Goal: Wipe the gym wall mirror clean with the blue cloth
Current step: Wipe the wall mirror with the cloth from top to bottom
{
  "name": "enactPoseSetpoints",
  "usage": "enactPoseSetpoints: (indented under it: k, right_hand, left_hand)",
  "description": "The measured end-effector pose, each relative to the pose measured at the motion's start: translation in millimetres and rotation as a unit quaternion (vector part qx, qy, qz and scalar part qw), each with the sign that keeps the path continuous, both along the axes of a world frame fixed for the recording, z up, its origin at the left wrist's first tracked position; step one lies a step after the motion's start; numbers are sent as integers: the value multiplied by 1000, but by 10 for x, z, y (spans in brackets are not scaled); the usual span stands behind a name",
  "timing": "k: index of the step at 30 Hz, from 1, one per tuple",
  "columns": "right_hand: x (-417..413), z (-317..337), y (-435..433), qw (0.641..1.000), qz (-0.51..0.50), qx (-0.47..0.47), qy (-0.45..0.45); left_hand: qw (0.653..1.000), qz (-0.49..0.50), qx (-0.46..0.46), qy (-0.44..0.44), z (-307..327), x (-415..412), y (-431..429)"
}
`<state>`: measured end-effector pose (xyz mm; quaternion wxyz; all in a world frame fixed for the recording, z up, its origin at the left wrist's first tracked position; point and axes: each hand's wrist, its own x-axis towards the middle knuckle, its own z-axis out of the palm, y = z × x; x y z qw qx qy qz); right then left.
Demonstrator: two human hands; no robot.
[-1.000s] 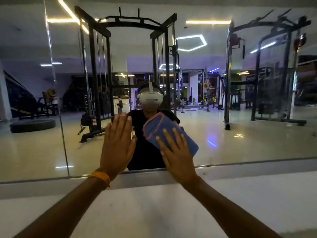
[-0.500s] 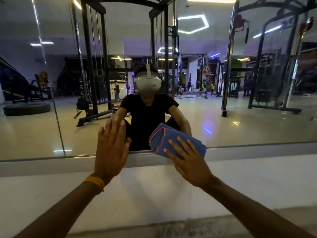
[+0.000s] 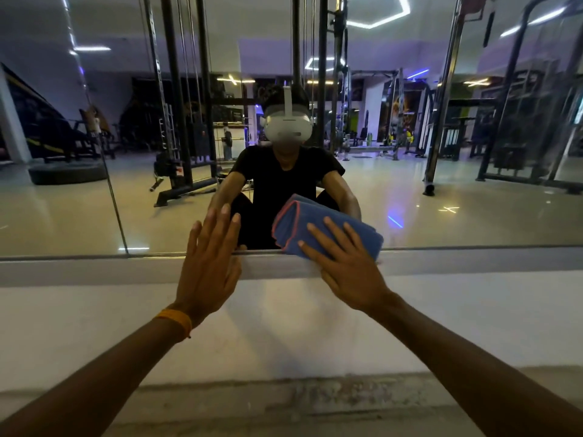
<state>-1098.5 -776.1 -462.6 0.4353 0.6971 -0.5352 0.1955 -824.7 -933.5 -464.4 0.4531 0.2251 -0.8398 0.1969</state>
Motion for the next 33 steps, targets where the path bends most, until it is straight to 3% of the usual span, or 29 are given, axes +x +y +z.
enactPoseSetpoints:
  k: [5, 9, 12, 14, 16, 18, 20, 24, 26, 28, 30, 33]
  right_hand:
    - [-297, 65, 156, 998, -32, -25, 46]
    - [-414, 191, 313, 988, -53, -110, -93]
    - [-8, 417, -30, 955, -53, -194, -217]
    - [313, 382, -270, 970, -38, -167, -172]
    - [473, 216, -404, 996, -11, -81, -33]
    - [389, 260, -383, 997, -7, -54, 45]
    - [244, 505, -328, 993, -23, -117, 0]
    - [253, 784, -304, 953, -48, -228, -194]
    - [447, 523, -430, 967, -49, -199, -152]
    - [492, 230, -474, 991, -21, -125, -33]
    - [303, 211, -397, 994, -16, -97, 50]
    - [2, 411, -178, 986, -54, -155, -4]
  left_hand:
    - [1000, 15, -13, -12, -63, 160, -62]
    - [1000, 19, -11, 10, -20, 276, -129]
    - [1000, 23, -10, 14, 96, 228, -108]
    - [999, 26, 11, 31, 207, 178, -95]
    - [998, 34, 29, 49, 286, 158, -105]
    - [998, 31, 31, 47, 262, 185, -115]
    - [999, 23, 20, 29, 170, 236, -139]
    - [1000, 3, 7, 16, 104, 318, -157]
    - [1000, 2, 8, 12, 116, 335, -159]
    - [1000, 1, 7, 8, 125, 342, -150]
    - [1000, 3, 1, 2, 133, 381, -164]
    - [1000, 3, 6, 3, 98, 439, -177]
